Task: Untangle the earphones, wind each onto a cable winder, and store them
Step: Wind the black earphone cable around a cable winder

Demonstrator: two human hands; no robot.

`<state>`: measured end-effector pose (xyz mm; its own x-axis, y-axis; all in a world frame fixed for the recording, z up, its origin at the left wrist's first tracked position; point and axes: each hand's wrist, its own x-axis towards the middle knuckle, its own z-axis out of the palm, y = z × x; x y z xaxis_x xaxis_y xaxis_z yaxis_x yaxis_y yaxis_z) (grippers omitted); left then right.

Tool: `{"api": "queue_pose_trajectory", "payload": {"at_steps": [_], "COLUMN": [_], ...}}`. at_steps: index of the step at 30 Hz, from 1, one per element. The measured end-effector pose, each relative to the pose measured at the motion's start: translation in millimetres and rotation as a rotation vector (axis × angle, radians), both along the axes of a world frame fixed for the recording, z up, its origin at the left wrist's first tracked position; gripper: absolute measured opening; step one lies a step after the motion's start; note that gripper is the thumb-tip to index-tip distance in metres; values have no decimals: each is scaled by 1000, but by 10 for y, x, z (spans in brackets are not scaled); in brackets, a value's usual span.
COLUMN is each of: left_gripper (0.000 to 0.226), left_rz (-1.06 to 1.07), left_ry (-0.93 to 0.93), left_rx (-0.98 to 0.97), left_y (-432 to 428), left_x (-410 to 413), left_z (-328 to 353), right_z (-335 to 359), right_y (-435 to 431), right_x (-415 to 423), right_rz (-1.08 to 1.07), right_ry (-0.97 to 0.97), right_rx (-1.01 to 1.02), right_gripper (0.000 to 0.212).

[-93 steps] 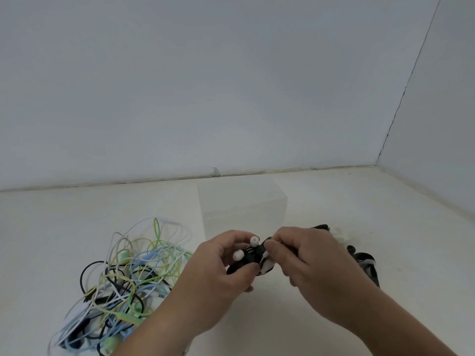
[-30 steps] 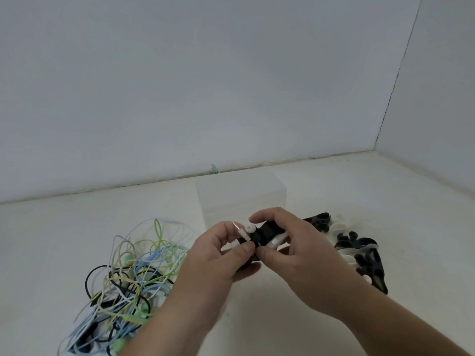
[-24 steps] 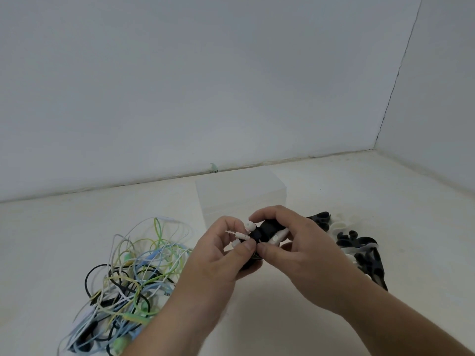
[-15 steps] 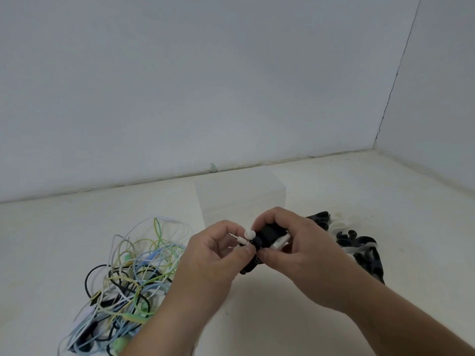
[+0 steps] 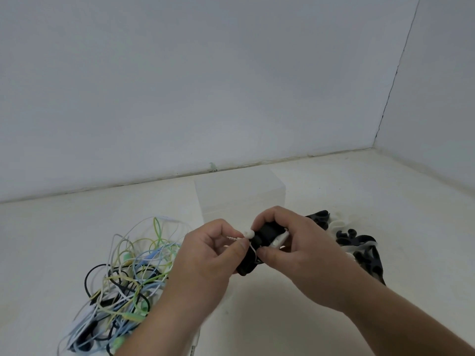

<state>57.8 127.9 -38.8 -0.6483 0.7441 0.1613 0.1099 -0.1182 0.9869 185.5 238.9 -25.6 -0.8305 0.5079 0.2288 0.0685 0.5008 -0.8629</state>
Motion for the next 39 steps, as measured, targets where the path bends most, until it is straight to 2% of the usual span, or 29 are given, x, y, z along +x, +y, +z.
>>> {"api": "queue_pose_trajectory", "payload": {"at_steps": [2, 9, 12, 14, 21, 28, 29, 31, 35, 37, 39], "left_gripper": [10, 20, 10, 18, 25, 24, 23, 4, 33, 35, 30], "left_rz": [8, 10, 19, 56, 103, 48, 32, -24, -116, -140, -121], "left_ry": [-14, -47, -1, 18, 44, -17, -54, -135, -279, -274, -192], "left_rx": [8, 11, 4, -1, -5, -5, -7, 8, 31, 5, -52], "left_y": [-1, -6, 6, 7, 5, 12, 14, 19, 30, 33, 47], "left_x": [16, 28, 55, 57, 97, 70, 65, 45, -17, -12, -8], "left_z": [18, 26, 12, -3, 20, -8, -12, -21, -87, -120, -149], "right_z": [2, 16, 12, 3, 37, 45, 43, 30, 26, 21, 26], "right_y": [-4, -20, -37, -38, -27, -15, -16, 2, 58, 74, 85], "right_x": [9, 6, -7, -10, 13, 21, 21, 18, 32, 26, 35], "right_rz": [-4, -8, -25, -23, 14, 17, 16, -2, -38, -73, -71], "right_ry": [-6, 27, 47, 45, 45, 40, 42, 43, 41, 13, -36], "right_rx": [6, -11, -29, -19, -15, -38, -40, -58, -143, -168, -196], "right_gripper": [21, 21, 20, 20, 23, 24, 24, 24, 26, 31, 33]}}
